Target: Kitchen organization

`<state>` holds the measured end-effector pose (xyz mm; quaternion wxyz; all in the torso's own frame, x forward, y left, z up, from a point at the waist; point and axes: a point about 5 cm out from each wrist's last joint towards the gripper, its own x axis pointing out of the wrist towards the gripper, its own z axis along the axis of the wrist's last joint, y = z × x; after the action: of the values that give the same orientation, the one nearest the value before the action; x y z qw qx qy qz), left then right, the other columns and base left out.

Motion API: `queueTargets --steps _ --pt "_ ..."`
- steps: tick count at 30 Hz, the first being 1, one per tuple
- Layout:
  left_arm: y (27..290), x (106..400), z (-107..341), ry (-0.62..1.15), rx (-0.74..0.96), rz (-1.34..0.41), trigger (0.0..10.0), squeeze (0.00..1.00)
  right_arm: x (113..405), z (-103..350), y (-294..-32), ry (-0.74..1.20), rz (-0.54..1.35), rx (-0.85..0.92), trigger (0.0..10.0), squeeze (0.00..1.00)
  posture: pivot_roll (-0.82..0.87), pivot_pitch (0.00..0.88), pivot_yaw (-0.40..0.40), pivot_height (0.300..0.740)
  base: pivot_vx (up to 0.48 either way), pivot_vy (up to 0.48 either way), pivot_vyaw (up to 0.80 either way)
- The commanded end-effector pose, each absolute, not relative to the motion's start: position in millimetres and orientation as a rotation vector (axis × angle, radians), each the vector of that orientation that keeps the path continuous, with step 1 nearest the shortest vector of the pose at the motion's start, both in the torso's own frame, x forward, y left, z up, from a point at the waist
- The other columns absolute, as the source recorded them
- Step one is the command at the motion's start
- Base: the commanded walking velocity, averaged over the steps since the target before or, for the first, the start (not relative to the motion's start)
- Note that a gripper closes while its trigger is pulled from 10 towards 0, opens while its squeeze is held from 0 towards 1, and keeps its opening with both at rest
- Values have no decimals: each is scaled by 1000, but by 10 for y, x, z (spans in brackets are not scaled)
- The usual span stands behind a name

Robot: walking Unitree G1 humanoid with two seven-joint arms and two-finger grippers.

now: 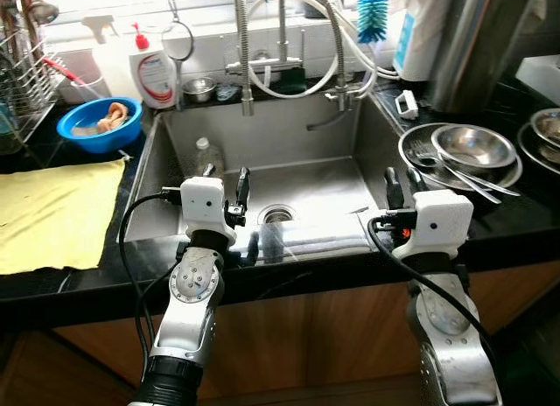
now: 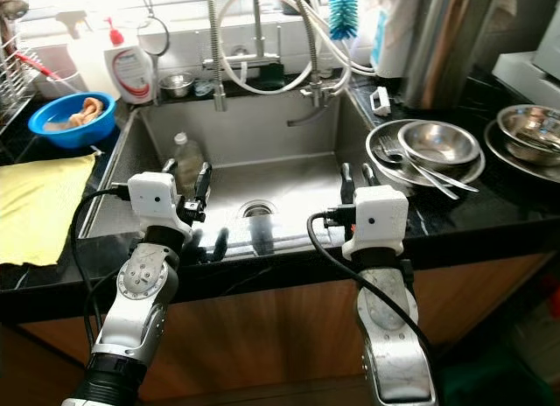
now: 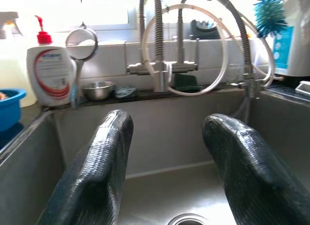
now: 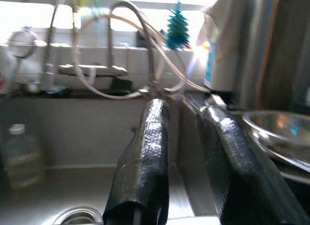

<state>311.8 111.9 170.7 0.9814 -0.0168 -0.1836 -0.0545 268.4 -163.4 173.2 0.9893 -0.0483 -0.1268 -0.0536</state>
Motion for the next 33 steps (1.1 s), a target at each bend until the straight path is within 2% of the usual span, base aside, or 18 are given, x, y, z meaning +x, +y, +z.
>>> queueTargets --steps 1,2,3,8,11,12,13,33 --pt "1108 3131 1710 -374 -41 -112 10000 0 2649 1738 -1839 -241 -232 -14 10000 0 -223 0 77 740 0 0 0" --pt "1101 3130 1712 -375 -42 -115 10000 0 2647 1721 -1896 -233 -260 17 10000 71 -225 0 82 740 0 0 0" --pt "1094 3125 1711 -375 -43 -120 10000 0 2641 1705 -1982 -233 -294 67 10000 1000 -227 0 84 740 0 0 0" --pt "1115 3116 1692 -371 -39 -122 10000 0 2634 1716 -2064 -240 -297 48 10000 1000 -224 0 85 740 0 0 0" --pt "1126 3115 1693 -372 -38 -119 10000 0 2629 1647 -2183 -188 -363 75 10000 1000 -220 0 85 740 0 0 0" --pt "1126 3114 1692 -371 -38 -119 10000 0 2630 1632 -2189 -178 -365 82 10000 925 -221 0 85 740 0 0 0" --pt "1125 3112 1690 -371 -38 -120 10000 0 2635 1616 -2180 -167 -353 80 10000 0 -221 0 86 740 0 0 0" --pt "1167 3110 1679 -364 -36 -104 10000 0 2655 1473 -2142 -79 -417 120 10000 0 -206 0 80 740 0 0 0"
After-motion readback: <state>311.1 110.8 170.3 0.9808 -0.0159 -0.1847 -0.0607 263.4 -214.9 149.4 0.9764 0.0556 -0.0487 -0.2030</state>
